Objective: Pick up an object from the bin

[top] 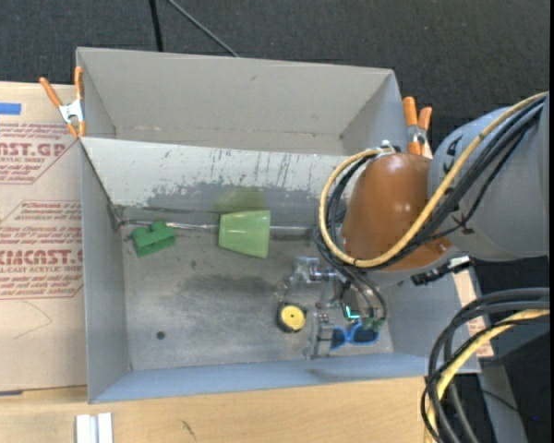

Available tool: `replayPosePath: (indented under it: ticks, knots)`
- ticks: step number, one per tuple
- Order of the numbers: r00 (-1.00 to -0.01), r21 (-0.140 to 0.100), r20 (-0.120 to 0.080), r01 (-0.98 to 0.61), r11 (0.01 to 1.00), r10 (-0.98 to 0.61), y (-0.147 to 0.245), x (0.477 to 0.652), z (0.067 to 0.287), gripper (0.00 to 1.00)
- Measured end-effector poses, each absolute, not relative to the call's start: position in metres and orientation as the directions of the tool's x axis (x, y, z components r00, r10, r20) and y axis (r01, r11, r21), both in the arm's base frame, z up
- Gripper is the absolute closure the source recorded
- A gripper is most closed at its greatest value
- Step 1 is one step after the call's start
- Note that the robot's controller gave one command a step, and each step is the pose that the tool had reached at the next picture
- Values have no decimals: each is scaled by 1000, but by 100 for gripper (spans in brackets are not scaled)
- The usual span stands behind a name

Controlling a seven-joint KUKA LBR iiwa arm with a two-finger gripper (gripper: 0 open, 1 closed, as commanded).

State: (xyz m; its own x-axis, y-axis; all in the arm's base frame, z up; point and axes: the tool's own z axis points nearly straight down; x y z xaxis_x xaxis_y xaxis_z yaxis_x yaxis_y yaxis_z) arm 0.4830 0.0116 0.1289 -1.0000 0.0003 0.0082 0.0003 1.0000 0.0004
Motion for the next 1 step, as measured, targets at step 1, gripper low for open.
replayPosePath:
  ticks: [1]
  knots:
    - [-1000,1,1,17,1000,17,0,486,66,0]
